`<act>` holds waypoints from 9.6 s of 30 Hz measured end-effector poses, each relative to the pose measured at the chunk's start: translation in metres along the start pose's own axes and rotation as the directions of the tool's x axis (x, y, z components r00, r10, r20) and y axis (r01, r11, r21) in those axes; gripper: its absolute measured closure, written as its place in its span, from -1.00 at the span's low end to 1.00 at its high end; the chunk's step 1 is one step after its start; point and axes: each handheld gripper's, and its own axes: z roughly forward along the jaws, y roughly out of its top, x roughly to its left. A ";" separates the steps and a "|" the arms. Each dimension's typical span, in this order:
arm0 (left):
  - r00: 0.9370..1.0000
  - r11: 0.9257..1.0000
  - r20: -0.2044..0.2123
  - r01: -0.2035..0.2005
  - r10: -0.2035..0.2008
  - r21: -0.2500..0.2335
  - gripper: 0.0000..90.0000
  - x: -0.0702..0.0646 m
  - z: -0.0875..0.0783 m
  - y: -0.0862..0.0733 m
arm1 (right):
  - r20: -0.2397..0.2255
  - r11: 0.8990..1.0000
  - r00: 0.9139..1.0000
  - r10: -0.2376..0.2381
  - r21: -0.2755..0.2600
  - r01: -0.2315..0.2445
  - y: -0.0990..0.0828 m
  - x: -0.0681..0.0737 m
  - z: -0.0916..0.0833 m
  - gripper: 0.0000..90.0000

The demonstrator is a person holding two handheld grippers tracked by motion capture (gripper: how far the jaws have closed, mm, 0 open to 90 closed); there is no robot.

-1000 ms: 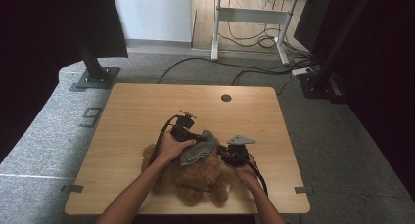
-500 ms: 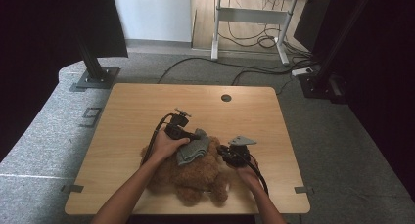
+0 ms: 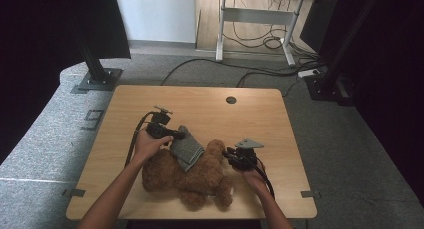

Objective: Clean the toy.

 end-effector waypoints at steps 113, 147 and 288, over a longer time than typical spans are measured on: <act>0.995 0.978 0.101 0.039 -0.018 -0.205 0.78 0.039 -0.084 -0.099 | -0.138 0.999 0.990 0.041 0.008 -0.040 0.017 0.029 -0.020 -0.23; 0.995 0.995 0.084 -0.049 0.057 -0.092 0.78 0.015 -0.045 -0.105 | -0.150 0.998 0.986 0.070 0.007 -0.070 0.015 0.027 -0.016 -0.24; 0.960 0.986 0.243 -0.109 0.137 -0.126 0.78 -0.051 -0.032 -0.093 | -0.306 0.976 0.938 -0.165 -0.185 0.112 0.007 0.112 -0.026 0.55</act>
